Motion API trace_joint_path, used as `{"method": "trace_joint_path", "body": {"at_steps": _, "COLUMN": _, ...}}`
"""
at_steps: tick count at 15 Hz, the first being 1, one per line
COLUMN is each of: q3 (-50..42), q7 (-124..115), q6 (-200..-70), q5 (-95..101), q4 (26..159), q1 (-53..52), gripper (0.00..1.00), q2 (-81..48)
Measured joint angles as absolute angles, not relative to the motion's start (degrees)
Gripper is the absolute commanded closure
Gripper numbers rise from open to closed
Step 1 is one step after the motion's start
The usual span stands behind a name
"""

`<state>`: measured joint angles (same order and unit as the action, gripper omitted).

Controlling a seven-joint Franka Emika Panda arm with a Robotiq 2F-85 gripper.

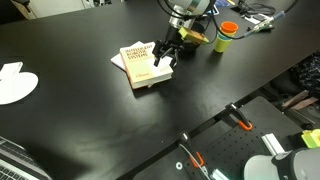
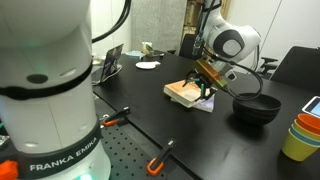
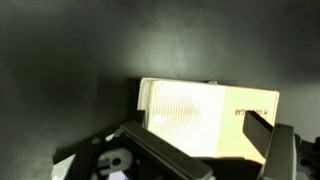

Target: Open the book, then flip a few pages

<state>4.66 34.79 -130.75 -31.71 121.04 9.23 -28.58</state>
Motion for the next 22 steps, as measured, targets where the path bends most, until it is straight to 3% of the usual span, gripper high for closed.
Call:
{"method": "trace_joint_path", "body": {"at_steps": 8, "q3": 4.7, "q7": 33.6, "q6": -130.6, "q5": -31.6, "q4": 121.1, "q1": 9.2, "gripper": 0.00, "q2": -28.2}}
{"method": "trace_joint_path", "body": {"at_steps": 9, "q3": 4.7, "q7": 33.6, "q6": -130.6, "q5": -31.6, "q4": 121.1, "q1": 9.2, "gripper": 0.25, "q2": -28.2}}
{"method": "trace_joint_path", "body": {"at_steps": 10, "q3": 4.7, "q7": 33.5, "q6": -130.6, "q5": -31.6, "q4": 121.1, "q1": 9.2, "gripper": 0.26, "q2": -28.2}}
{"method": "trace_joint_path", "body": {"at_steps": 17, "q3": 4.7, "q7": 32.7, "q6": -129.8, "q5": -31.6, "q4": 121.1, "q1": 9.4, "gripper": 0.80, "q2": -28.2}}
{"method": "trace_joint_path", "body": {"at_steps": 19, "q3": 4.7, "q7": 32.2, "q6": -129.5, "q5": -31.6, "q4": 121.1, "q1": 9.5, "gripper": 0.89, "q2": -28.1}}
{"method": "trace_joint_path", "body": {"at_steps": 21, "q3": 4.7, "q7": 31.5, "q6": -129.0, "q5": -31.6, "q4": 121.1, "q1": 9.6, "gripper": 0.93, "q2": -27.7}}
{"method": "trace_joint_path", "body": {"at_steps": 22, "q3": 4.7, "q7": 31.1, "q6": -128.7, "q5": -31.6, "q4": 121.1, "q1": 9.7, "gripper": 0.89, "q2": -27.3}}
